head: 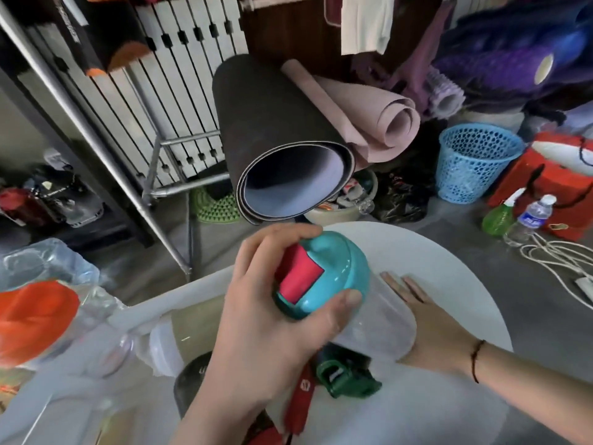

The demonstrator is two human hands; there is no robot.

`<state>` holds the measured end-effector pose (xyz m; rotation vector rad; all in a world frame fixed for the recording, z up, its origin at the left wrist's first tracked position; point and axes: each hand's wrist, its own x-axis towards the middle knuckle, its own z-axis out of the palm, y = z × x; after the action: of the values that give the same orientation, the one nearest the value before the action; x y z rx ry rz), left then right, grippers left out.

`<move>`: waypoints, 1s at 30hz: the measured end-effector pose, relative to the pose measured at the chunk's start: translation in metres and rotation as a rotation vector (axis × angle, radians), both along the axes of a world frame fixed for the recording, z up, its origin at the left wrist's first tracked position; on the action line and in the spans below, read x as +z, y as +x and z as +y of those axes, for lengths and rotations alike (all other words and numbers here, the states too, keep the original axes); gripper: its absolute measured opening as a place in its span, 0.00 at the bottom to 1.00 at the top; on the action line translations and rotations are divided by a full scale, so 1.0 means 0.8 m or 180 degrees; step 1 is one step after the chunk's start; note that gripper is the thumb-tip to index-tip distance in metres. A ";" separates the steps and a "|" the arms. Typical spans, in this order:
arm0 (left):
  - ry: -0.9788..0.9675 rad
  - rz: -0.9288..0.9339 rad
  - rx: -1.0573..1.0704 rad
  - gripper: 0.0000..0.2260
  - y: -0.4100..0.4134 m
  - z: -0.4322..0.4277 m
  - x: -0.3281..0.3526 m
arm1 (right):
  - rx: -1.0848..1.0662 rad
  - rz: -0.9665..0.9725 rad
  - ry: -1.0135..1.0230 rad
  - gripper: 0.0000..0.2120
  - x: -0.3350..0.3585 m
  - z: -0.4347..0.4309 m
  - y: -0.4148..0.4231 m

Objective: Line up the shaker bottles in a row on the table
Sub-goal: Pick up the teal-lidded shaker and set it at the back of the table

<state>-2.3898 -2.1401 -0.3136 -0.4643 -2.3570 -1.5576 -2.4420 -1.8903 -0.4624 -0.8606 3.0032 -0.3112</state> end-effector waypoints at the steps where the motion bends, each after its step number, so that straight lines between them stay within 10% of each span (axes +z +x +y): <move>1: -0.0035 0.0038 0.0000 0.21 -0.002 0.005 0.001 | -0.0137 -0.0105 -0.0297 0.46 0.011 -0.002 0.002; 3: -0.0110 0.0089 0.0002 0.20 -0.002 0.015 0.002 | -0.0407 -0.0850 -0.0467 0.42 0.022 -0.001 0.010; 7: -0.0177 -0.0045 0.0113 0.25 -0.007 0.030 0.008 | -0.0496 -0.0362 -0.0551 0.29 -0.002 0.004 0.000; 10: -0.0284 -0.0224 0.0196 0.37 -0.010 0.039 0.003 | -0.1540 -0.0568 -0.2040 0.14 -0.001 0.010 -0.004; 14: -0.0333 -0.0408 0.0142 0.45 -0.020 0.050 0.005 | -0.1611 -0.1407 -0.3797 0.31 0.075 0.000 0.001; 17: -0.0463 -0.0363 0.0193 0.49 -0.030 0.058 0.020 | -0.0604 -0.1387 -0.3284 0.47 0.128 -0.013 0.017; 21: -0.0379 -0.0367 0.0084 0.53 -0.039 0.066 0.045 | -0.0088 -0.1070 -0.2432 0.43 0.166 -0.013 0.027; 30: -0.0496 -0.1068 -0.0069 0.51 -0.061 0.103 0.037 | -0.0576 -0.0595 -0.2768 0.34 0.177 0.000 0.012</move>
<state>-2.4387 -2.0579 -0.2840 -0.2780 -2.7472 -1.5719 -2.4327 -1.8903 -0.3207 -0.4962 2.7084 -1.6588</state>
